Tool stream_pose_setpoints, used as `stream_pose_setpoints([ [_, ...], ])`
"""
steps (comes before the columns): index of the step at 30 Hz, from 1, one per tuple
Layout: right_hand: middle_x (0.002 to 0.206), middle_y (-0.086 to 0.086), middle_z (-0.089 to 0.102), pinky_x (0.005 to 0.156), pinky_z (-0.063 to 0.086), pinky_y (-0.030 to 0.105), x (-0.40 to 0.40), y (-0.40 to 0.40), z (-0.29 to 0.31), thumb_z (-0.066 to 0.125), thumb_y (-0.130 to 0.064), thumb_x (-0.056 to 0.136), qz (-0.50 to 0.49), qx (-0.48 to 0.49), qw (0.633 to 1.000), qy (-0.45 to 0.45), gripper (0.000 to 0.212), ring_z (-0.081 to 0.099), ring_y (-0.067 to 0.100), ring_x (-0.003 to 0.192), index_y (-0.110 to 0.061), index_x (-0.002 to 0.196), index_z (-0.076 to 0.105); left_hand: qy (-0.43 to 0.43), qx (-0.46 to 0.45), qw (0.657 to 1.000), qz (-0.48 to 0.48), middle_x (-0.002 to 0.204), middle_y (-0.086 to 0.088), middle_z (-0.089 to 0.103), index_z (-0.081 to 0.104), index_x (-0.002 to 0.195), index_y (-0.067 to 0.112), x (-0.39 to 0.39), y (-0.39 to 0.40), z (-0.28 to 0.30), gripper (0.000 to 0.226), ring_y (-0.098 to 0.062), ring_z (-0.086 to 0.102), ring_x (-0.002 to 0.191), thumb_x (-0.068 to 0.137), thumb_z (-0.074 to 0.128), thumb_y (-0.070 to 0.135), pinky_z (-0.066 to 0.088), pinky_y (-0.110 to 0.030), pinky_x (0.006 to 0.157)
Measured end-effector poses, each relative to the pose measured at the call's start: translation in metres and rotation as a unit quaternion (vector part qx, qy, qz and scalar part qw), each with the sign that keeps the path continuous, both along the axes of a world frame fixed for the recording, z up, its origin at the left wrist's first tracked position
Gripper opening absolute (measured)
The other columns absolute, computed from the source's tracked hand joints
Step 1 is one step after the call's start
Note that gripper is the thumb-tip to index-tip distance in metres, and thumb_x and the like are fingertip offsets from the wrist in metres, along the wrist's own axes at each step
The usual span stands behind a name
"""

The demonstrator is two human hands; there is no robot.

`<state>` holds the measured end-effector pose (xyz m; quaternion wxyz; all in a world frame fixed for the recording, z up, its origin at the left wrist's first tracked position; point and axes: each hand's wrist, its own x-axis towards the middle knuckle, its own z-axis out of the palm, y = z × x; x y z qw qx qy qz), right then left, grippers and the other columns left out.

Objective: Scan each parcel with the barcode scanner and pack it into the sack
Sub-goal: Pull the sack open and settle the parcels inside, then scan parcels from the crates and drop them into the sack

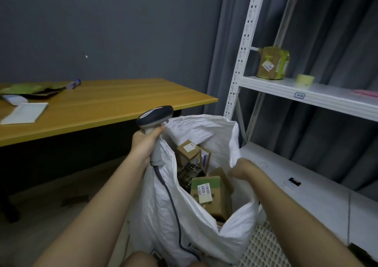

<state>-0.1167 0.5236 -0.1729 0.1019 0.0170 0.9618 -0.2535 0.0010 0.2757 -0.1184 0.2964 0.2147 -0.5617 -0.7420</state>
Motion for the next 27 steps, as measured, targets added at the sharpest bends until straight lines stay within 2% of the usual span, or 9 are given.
stream_pose_setpoints([
  [2, 0.125, 0.031, 0.054, 0.108, 0.039, 0.039, 0.008, 0.004, 0.019, 0.043, -0.018, 0.1, -0.046, 0.085, 0.975, 0.202, 0.046, 0.054, 0.044, 0.108, 0.01, 0.137, 0.041, 0.004, 0.01, 1.0, -0.004, 0.09, -0.004, 0.068, 0.063, 0.094, 0.015, 0.004, 0.001, 0.002, 0.018, -0.016, 0.065, 0.08, 0.082, 0.074, 0.02, 0.051, -0.027, 0.067],
  [4, 0.108, 0.026, 0.063, 0.085, 0.049, 0.037, 0.012, 0.006, 0.058, 0.045, -0.01, 0.097, -0.065, -0.113, 0.97, 0.206, 0.027, 0.06, 0.04, 0.096, 0.005, 0.112, 0.061, 0.011, 0.02, 1.0, -0.008, 0.093, -0.007, 0.069, 0.064, 0.095, 0.013, 0.006, 0.001, 0.006, 0.018, -0.017, 0.066, 0.08, 0.081, 0.075, 0.018, 0.053, -0.03, 0.071],
  [6, 0.097, 0.021, 0.065, 0.071, 0.042, 0.031, 0.014, 0.01, 0.092, 0.046, -0.006, 0.095, -0.082, -0.247, 0.932, 0.254, 0.023, 0.063, 0.037, 0.094, 0.0, 0.098, 0.068, 0.018, 0.007, 1.0, -0.012, 0.095, -0.008, 0.07, 0.065, 0.096, 0.014, 0.007, -0.001, 0.012, 0.019, -0.02, 0.067, 0.084, 0.08, 0.075, 0.018, 0.054, -0.033, 0.077],
  [8, 0.102, 0.02, 0.066, 0.072, 0.039, 0.028, 0.015, 0.015, 0.1, 0.043, -0.004, 0.096, -0.115, -0.296, 0.903, 0.29, 0.028, 0.063, 0.036, 0.098, -0.002, 0.105, 0.069, 0.018, -0.007, 1.0, -0.021, 0.095, -0.007, 0.071, 0.066, 0.101, 0.013, 0.009, -0.003, 0.014, 0.023, -0.02, 0.068, 0.086, 0.081, 0.075, 0.019, 0.054, -0.032, 0.074],
  [11, 0.138, 0.013, 0.052, 0.084, 0.049, 0.036, 0.023, 0.018, 0.085, 0.048, -0.008, 0.098, -0.036, -0.327, 0.927, 0.179, 0.045, 0.055, 0.03, 0.113, -0.011, 0.142, 0.045, -0.008, -0.015, 1.0, -0.026, 0.093, -0.006, 0.07, 0.064, 0.103, 0.012, 0.014, -0.002, 0.005, 0.026, -0.02, 0.067, 0.085, 0.081, 0.075, 0.021, 0.052, -0.029, 0.07],
  [14, 0.16, 0.007, 0.019, 0.114, 0.029, 0.049, 0.041, 0.021, 0.075, 0.06, -0.037, 0.094, 0.109, -0.179, 0.965, 0.157, 0.071, 0.024, 0.03, 0.144, -0.027, 0.153, 0.022, -0.024, -0.005, 1.0, -0.017, 0.095, -0.008, 0.069, 0.063, 0.099, 0.013, 0.017, 0.0, -0.006, 0.024, -0.022, 0.066, 0.087, 0.08, 0.075, 0.022, 0.053, -0.034, 0.079],
  [17, 0.161, -0.014, -0.007, 0.116, -0.009, 0.051, 0.084, 0.022, 0.071, 0.051, -0.073, 0.079, 0.309, 0.029, 0.922, 0.232, 0.072, -0.016, 0.016, 0.147, -0.049, 0.144, 0.034, -0.024, -0.009, 0.999, -0.019, 0.094, -0.007, 0.067, 0.062, 0.102, 0.012, 0.02, 0.002, -0.005, 0.026, -0.02, 0.065, 0.085, 0.081, 0.074, 0.022, 0.053, -0.032, 0.075],
  [21, 0.158, -0.017, 0.018, 0.113, -0.022, 0.054, 0.126, 0.02, 0.059, 0.062, -0.078, 0.067, 0.455, 0.108, 0.877, 0.112, 0.07, -0.01, 0.007, 0.147, -0.044, 0.127, 0.058, -0.019, -0.014, 1.0, -0.017, 0.089, -0.005, 0.067, 0.062, 0.102, 0.011, 0.028, 0.005, -0.003, 0.025, -0.017, 0.064, 0.08, 0.082, 0.074, 0.02, 0.052, -0.028, 0.069],
  [27, 0.147, -0.017, 0.04, 0.106, -0.026, 0.062, 0.161, 0.023, 0.046, 0.064, -0.077, 0.066, 0.506, 0.217, 0.827, 0.109, 0.071, -0.001, 0.008, 0.145, -0.038, 0.124, 0.059, -0.023, -0.006, 1.0, -0.01, 0.092, -0.006, 0.068, 0.063, 0.107, 0.01, 0.045, 0.005, -0.002, 0.032, -0.019, 0.066, 0.085, 0.08, 0.075, 0.022, 0.053, -0.03, 0.073],
])
